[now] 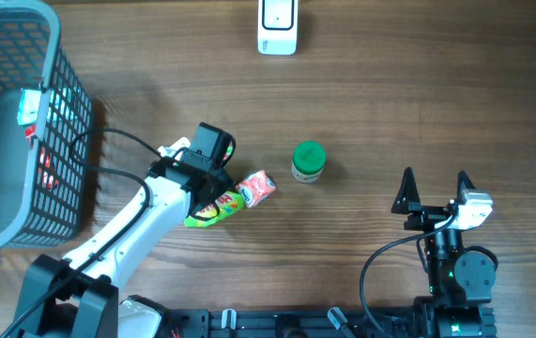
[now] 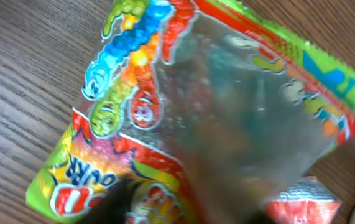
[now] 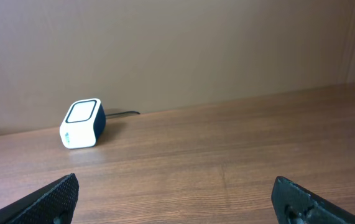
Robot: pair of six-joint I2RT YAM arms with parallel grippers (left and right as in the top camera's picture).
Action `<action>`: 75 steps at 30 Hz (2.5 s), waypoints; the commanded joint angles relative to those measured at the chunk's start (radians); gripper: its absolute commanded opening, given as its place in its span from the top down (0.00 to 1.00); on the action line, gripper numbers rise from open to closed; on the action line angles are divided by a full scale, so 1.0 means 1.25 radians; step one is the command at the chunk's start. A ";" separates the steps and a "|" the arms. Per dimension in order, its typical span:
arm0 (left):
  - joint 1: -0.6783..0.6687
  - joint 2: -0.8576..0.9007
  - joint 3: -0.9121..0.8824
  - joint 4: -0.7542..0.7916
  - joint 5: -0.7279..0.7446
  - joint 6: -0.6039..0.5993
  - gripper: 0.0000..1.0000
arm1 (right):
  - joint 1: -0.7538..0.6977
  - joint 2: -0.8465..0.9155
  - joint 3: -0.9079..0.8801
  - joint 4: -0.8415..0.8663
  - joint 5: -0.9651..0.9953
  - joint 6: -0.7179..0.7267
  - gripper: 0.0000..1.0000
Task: Scan the item barcode
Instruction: 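Lay the Haribo bag on the table beside the red-white packet, then reach the left gripper into the basket and grasp the red coffee stick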
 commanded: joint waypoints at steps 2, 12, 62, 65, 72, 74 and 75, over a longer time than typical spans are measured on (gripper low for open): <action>0.010 -0.030 0.061 -0.023 -0.002 0.091 0.00 | -0.003 -0.009 -0.001 0.002 0.005 -0.015 0.00; 0.100 -0.089 0.699 -0.457 -0.033 0.195 0.00 | -0.003 -0.009 -0.001 0.002 0.005 -0.015 0.00; 0.831 0.466 0.660 -0.337 0.016 0.410 0.00 | -0.003 -0.009 -0.001 0.002 0.005 -0.015 0.00; 0.829 0.487 0.644 -0.318 0.016 0.402 0.00 | -0.003 -0.009 -0.001 0.002 0.005 -0.014 0.00; 0.829 0.563 0.643 -0.331 0.016 0.405 0.00 | -0.003 -0.009 -0.001 0.002 0.005 -0.015 0.00; 0.829 0.583 0.643 -0.343 0.016 0.405 0.00 | -0.003 -0.009 -0.001 0.002 0.005 -0.015 0.00; 0.829 0.587 0.643 -0.350 0.018 0.405 0.10 | -0.003 -0.009 -0.001 0.002 0.005 -0.015 0.00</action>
